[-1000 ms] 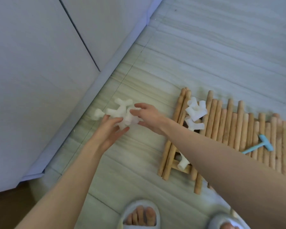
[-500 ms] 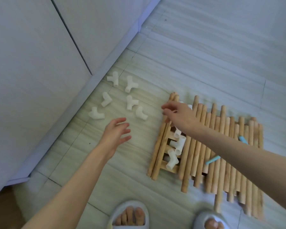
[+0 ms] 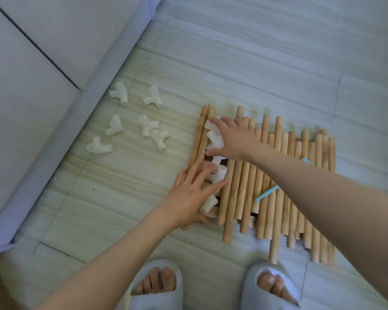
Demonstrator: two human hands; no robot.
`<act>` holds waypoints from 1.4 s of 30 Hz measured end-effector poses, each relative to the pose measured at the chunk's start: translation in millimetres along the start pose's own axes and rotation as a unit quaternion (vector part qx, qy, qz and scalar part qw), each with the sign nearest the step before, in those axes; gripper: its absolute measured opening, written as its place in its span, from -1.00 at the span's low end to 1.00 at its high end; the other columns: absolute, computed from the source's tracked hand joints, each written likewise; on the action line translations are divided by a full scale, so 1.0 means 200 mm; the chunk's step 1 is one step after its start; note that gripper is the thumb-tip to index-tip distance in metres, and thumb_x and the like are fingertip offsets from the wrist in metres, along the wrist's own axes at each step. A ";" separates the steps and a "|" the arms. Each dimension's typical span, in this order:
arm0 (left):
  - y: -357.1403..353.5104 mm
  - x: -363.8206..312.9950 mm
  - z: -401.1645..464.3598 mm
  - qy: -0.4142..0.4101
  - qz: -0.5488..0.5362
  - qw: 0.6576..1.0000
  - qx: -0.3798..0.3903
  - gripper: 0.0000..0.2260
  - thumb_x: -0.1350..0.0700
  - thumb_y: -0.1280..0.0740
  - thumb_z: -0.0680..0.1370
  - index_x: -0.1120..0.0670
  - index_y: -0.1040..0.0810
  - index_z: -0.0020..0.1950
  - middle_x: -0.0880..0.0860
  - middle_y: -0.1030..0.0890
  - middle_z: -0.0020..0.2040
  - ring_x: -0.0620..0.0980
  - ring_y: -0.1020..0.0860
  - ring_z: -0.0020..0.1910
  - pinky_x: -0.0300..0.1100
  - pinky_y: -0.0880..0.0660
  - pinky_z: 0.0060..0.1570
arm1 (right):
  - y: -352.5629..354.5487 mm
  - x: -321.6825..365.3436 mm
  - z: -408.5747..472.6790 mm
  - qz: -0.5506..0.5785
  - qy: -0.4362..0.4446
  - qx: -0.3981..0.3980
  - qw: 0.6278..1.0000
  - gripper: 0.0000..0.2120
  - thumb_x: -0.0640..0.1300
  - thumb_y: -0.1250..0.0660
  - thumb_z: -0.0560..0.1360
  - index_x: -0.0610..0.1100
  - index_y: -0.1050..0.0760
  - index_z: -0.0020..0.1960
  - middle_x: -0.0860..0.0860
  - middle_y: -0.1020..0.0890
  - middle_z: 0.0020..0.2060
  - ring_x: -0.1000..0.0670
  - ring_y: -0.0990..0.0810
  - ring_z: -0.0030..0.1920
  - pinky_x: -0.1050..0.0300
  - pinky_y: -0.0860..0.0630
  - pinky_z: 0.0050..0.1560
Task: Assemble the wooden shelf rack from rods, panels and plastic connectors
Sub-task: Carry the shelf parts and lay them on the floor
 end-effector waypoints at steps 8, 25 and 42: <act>0.03 -0.04 0.02 -0.032 0.047 0.998 -0.006 -0.36 -0.02 -0.46 0.38 -0.11 -0.26 0.38 0.02 -0.10 0.50 0.09 -0.13 0.42 0.00 -0.17 0.29 | 0.03 0.01 0.02 -0.056 -0.004 0.020 0.998 -0.15 0.22 -0.41 0.34 0.00 -0.07 0.46 -0.14 -0.30 0.31 -0.27 -0.23 0.33 -0.12 -0.34 0.23; 0.08 -0.08 -0.05 -0.079 -0.031 0.995 -0.061 -0.49 0.27 -0.43 0.29 0.03 -0.48 0.22 0.21 -0.42 0.30 0.19 -0.44 0.19 0.01 -0.43 0.09 | 0.01 0.09 -0.03 -0.037 0.003 0.024 0.999 -0.51 0.01 -0.36 0.41 -0.04 -0.33 0.28 -0.10 -0.42 0.17 -0.29 -0.26 0.29 -0.09 -0.30 0.25; 0.11 0.23 -0.21 0.237 -0.534 0.766 -0.268 -0.65 0.20 -0.36 0.49 -0.27 -0.39 -0.01 -0.03 -0.46 0.10 -0.13 -0.50 -0.03 -0.38 -0.46 -0.18 | 0.00 0.04 -0.06 0.133 -0.054 -0.034 0.989 -0.48 -0.09 -0.41 0.36 -0.05 -0.33 0.27 -0.15 -0.39 0.15 -0.22 -0.31 0.21 -0.02 -0.23 0.24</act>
Point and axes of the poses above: each hand's wrist, its own z-axis towards the middle knuckle, its own y-axis out of the back of the hand, x = y × z, the point moved 6 cm from there along z, towards the middle knuckle
